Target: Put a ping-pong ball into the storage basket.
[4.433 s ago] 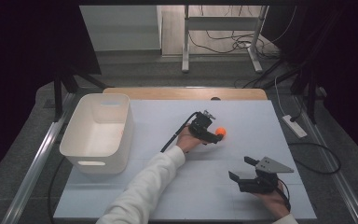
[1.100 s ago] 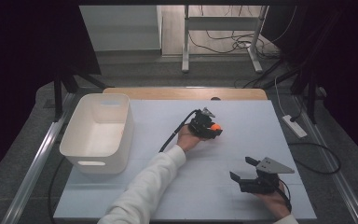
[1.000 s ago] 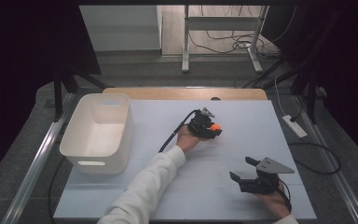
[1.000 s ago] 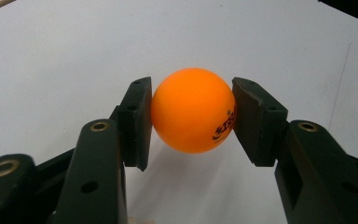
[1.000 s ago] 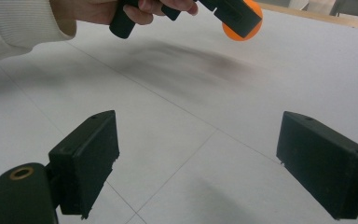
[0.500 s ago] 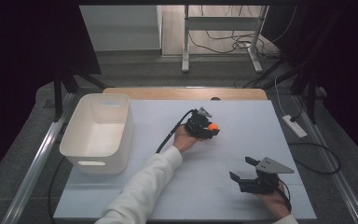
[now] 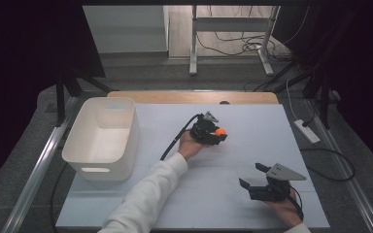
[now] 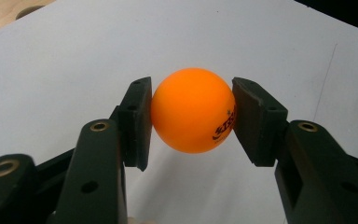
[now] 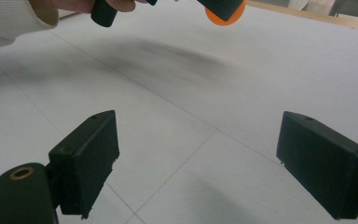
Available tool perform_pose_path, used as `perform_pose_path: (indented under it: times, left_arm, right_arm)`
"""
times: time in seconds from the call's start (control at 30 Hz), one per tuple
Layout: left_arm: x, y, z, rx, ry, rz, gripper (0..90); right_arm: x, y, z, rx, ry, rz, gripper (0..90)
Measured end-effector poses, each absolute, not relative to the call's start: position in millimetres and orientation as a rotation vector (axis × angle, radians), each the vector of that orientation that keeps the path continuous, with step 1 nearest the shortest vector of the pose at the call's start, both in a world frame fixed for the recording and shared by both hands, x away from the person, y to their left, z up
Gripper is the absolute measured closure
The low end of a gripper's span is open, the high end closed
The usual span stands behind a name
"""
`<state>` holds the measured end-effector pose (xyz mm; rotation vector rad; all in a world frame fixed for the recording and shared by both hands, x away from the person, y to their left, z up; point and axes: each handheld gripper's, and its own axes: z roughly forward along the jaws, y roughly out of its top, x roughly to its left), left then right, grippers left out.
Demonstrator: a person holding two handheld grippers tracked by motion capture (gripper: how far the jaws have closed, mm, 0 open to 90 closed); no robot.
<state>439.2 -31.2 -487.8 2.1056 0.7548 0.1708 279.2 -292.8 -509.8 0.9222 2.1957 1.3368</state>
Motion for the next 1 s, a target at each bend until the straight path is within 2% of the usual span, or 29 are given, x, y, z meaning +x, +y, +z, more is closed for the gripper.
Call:
perform_pose_path:
  times: [1.0]
  left_arm:
    - [427.9,-20.8,-474.7,2.085,0.725,0.169,51.0]
  right_arm:
    - [279.2,-292.4,-509.7,0.923,2.195,1.337,12.7]
